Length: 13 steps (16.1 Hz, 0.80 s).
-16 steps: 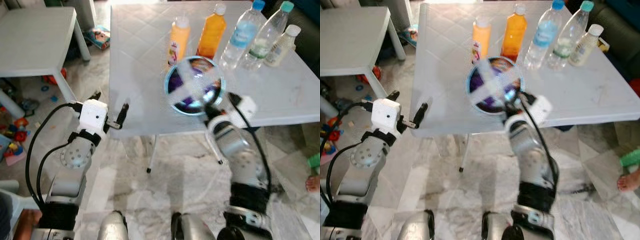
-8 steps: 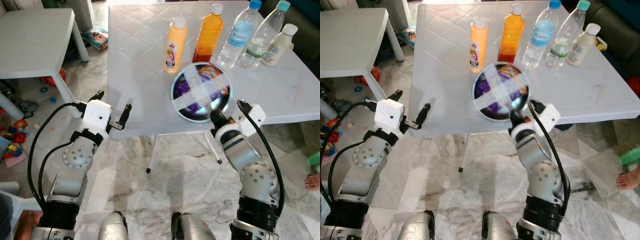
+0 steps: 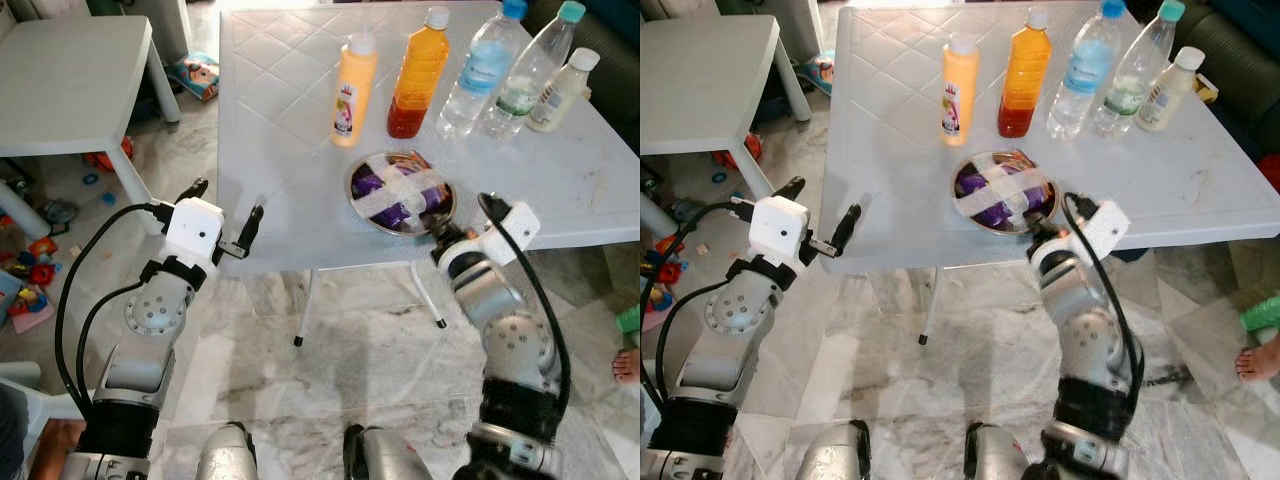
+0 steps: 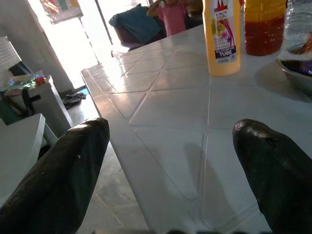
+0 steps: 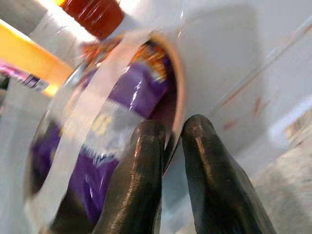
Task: Restocking fridge
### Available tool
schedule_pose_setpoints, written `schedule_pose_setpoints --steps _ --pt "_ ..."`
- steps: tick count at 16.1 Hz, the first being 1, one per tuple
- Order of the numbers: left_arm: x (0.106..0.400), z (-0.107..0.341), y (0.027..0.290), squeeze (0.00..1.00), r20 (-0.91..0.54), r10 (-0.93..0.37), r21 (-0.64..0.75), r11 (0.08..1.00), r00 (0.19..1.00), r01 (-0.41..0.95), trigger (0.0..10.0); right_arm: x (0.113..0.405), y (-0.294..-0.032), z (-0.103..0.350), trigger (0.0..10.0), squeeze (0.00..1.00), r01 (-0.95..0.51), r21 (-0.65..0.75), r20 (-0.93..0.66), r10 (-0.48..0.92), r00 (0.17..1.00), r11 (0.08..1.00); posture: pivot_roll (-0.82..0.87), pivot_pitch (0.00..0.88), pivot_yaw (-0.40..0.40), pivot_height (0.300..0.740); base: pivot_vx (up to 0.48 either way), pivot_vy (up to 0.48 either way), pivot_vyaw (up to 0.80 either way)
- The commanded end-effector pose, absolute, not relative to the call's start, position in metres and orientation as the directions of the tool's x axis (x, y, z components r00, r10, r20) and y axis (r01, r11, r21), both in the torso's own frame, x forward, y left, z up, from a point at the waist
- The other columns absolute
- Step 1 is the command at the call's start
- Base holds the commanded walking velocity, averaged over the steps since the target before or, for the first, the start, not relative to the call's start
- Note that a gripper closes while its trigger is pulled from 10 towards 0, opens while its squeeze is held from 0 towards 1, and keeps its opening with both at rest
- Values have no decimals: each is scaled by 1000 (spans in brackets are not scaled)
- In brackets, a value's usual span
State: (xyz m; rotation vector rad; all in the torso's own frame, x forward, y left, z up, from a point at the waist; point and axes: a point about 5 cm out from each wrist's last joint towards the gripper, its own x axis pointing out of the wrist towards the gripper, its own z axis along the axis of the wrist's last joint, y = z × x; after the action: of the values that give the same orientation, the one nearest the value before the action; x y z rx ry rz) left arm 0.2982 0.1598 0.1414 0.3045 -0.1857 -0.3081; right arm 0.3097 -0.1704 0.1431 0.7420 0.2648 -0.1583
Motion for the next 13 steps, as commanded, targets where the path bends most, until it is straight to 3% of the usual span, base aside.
schedule_pose_setpoints --steps 1,6,7,11,12,13 --pt "299 143 161 0 133 -327 347 900 936 265 10000 309 -178 138 10000 0 277 633 -316 -85 945 723 20 122 13 740 0 0 0" --pt "299 144 159 0 135 -343 360 891 930 276 10000 328 -189 151 10000 0 279 657 -288 -108 951 701 27 123 17 740 0 0 0" --pt "299 144 160 0 132 -343 365 889 930 276 10000 332 -197 149 10000 1000 285 635 -304 -107 947 718 31 126 17 740 0 0 0" --pt "298 143 159 0 130 -346 367 887 929 279 10000 338 -202 149 10000 1000 256 623 -313 -64 948 739 30 129 18 740 0 0 0" --pt "299 143 159 0 130 -348 370 886 928 281 10000 340 -203 146 10000 800 240 604 -334 -32 942 760 30 129 18 740 0 0 0" --pt "299 143 159 0 130 -349 370 885 928 281 10000 341 -204 145 10000 796 235 602 -338 -23 941 763 30 129 18 740 0 0 0"
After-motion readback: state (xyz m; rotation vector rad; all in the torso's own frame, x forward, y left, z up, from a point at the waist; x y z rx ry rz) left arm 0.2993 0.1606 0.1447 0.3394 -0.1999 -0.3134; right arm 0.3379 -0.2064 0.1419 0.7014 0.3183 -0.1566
